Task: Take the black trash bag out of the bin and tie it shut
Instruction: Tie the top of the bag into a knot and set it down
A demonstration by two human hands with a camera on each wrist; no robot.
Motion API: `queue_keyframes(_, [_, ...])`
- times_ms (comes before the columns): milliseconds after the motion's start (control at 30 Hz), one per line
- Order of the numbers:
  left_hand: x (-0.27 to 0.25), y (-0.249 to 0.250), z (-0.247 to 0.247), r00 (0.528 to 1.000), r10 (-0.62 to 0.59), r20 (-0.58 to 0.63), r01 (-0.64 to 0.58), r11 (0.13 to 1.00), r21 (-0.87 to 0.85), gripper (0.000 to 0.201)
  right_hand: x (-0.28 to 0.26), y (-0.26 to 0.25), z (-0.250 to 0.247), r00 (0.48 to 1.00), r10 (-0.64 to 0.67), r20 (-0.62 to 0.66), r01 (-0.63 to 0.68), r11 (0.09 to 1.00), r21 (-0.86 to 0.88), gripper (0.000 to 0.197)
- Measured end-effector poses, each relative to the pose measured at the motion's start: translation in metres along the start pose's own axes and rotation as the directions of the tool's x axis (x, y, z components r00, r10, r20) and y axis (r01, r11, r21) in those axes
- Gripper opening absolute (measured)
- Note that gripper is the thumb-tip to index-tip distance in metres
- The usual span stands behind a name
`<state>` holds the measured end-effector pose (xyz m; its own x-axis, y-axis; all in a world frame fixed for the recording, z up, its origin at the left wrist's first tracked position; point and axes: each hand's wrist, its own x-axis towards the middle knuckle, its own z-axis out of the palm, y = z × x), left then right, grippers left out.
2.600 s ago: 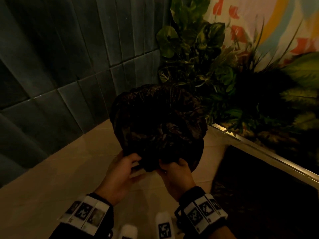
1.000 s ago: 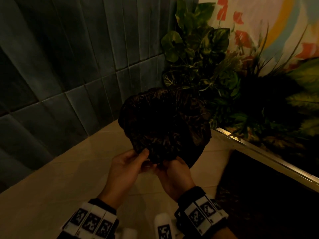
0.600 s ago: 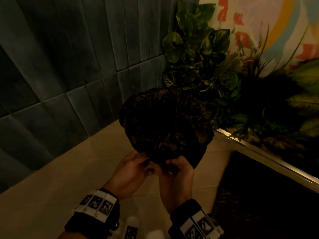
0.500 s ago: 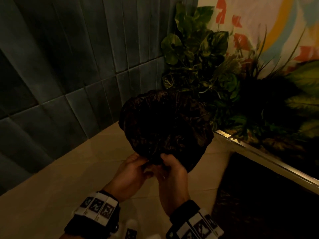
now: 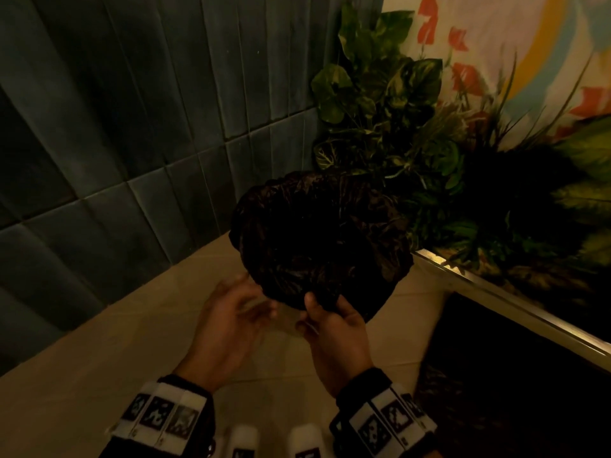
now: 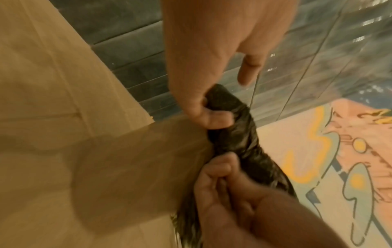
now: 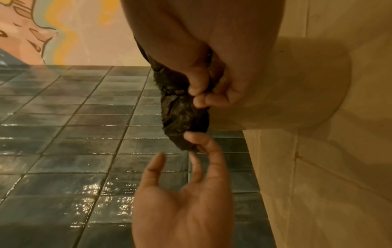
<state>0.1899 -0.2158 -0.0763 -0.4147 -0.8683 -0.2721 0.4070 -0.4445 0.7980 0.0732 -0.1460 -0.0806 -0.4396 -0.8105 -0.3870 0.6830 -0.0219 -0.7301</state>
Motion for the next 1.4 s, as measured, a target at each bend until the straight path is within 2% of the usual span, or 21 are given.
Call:
queue_keyframes(67, [0.001, 0.011, 0.002, 1.0, 0.001, -0.029, -0.004, 0.996, -0.092, 0.016, 0.002, 0.0, 0.002, 1.0, -0.005, -0.015, 0.006, 0.999, 0.044, 0.021])
queue_keyframes(200, [0.015, 0.019, 0.012, 0.991, 0.098, -0.086, -0.09, 0.991, 0.099, 0.037, 0.0, -0.005, 0.01, 1.0, 0.008, -0.005, -0.007, 0.992, 0.123, 0.028])
queue_keyframes(267, [0.021, 0.019, 0.016, 0.985, 0.121, -0.126, -0.104, 0.985, 0.139, 0.025, -0.003, -0.008, 0.015, 1.0, 0.006, -0.017, -0.003, 0.986, 0.168, 0.041])
queue_keyframes(333, [0.025, 0.018, 0.016, 0.991, 0.089, -0.097, -0.077, 0.99, 0.122, 0.009, -0.006, -0.012, 0.015, 1.0, -0.021, -0.002, 0.021, 0.974, 0.226, 0.05])
queue_keyframes(400, [0.027, 0.018, 0.017, 0.999, 0.012, -0.042, -0.01, 0.999, 0.039, 0.018, -0.008, -0.015, 0.015, 0.998, -0.047, 0.028, 0.038, 0.961, 0.272, 0.052])
queue_keyframes(500, [0.031, 0.016, 0.016, 0.996, -0.092, 0.002, 0.092, 0.992, -0.083, 0.021, -0.009, -0.021, 0.019, 0.997, -0.073, 0.037, 0.064, 0.976, 0.209, 0.038])
queue_keyframes(533, [0.032, 0.015, 0.015, 0.995, -0.105, -0.001, 0.104, 0.991, -0.088, 0.021, -0.007, -0.023, 0.022, 0.997, -0.075, 0.036, 0.069, 0.985, 0.161, 0.041])
queue_keyframes(600, [0.034, 0.014, 0.014, 0.994, -0.105, -0.028, 0.104, 0.994, -0.04, 0.017, -0.002, -0.024, 0.026, 0.999, -0.05, 0.003, 0.05, 0.996, 0.069, 0.054])
queue_keyframes(667, [0.035, 0.014, 0.015, 0.992, -0.007, -0.124, 0.022, 0.993, 0.115, 0.024, 0.004, -0.026, 0.028, 0.997, 0.001, -0.076, 0.0, 1.0, 0.024, 0.059])
queue_keyframes(700, [0.036, 0.017, 0.015, 0.978, 0.091, -0.188, -0.042, 0.968, 0.247, 0.034, 0.007, -0.027, 0.028, 0.994, 0.029, -0.106, -0.028, 1.0, 0.015, 0.057])
queue_keyframes(767, [0.039, 0.027, 0.019, 0.915, 0.325, -0.239, -0.178, 0.857, 0.484, 0.042, 0.011, -0.032, 0.029, 0.989, 0.066, -0.136, -0.068, 0.998, -0.012, 0.053])
queue_keyframes(833, [0.049, 0.042, 0.024, 0.854, 0.467, -0.229, -0.268, 0.772, 0.576, 0.034, 0.012, -0.037, 0.032, 0.987, 0.087, -0.137, -0.088, 0.996, -0.002, 0.052])
queue_keyframes(867, [0.055, 0.05, 0.028, 0.842, 0.489, -0.23, -0.28, 0.758, 0.589, 0.026, 0.013, -0.038, 0.033, 0.988, 0.091, -0.127, -0.09, 0.996, 0.01, 0.052])
queue_keyframes(900, [0.063, 0.057, 0.034, 0.845, 0.485, -0.227, -0.261, 0.743, 0.616, 0.018, 0.012, -0.039, 0.034, 0.989, 0.089, -0.115, -0.088, 0.996, 0.013, 0.05])
queue_keyframes(933, [0.07, 0.064, 0.039, 0.858, 0.468, -0.213, -0.217, 0.704, 0.676, 0.024, 0.012, -0.038, 0.035, 0.991, 0.084, -0.102, -0.084, 0.996, 0.008, 0.048])
queue_keyframes(967, [0.078, 0.067, 0.044, 0.88, 0.438, -0.183, -0.155, 0.631, 0.76, 0.037, 0.011, -0.038, 0.035, 0.993, 0.076, -0.089, -0.075, 0.997, 0.007, 0.045])
queue_keyframes(1033, [0.093, 0.069, 0.053, 0.931, 0.342, -0.128, -0.032, 0.425, 0.905, 0.055, 0.011, -0.039, 0.035, 0.996, 0.064, -0.063, -0.064, 0.998, 0.01, 0.039])
queue_keyframes(1100, [0.106, 0.068, 0.054, 0.968, 0.228, -0.107, 0.037, 0.292, 0.956, 0.053, 0.011, -0.04, 0.036, 0.996, 0.077, -0.042, -0.078, 0.997, -0.019, 0.035])
queue_keyframes(1200, [0.108, 0.07, 0.054, 0.99, 0.098, -0.102, 0.074, 0.261, 0.963, 0.04, 0.01, -0.039, 0.038, 0.994, 0.108, -0.022, -0.109, 0.994, -0.021, 0.034])
queue_keyframes(1400, [0.109, 0.079, 0.058, 0.999, 0.006, -0.052, 0.053, -0.009, 0.999, 0.043, 0.002, -0.029, 0.047, 0.99, 0.144, -0.003, -0.143, 0.982, 0.125, 0.026])
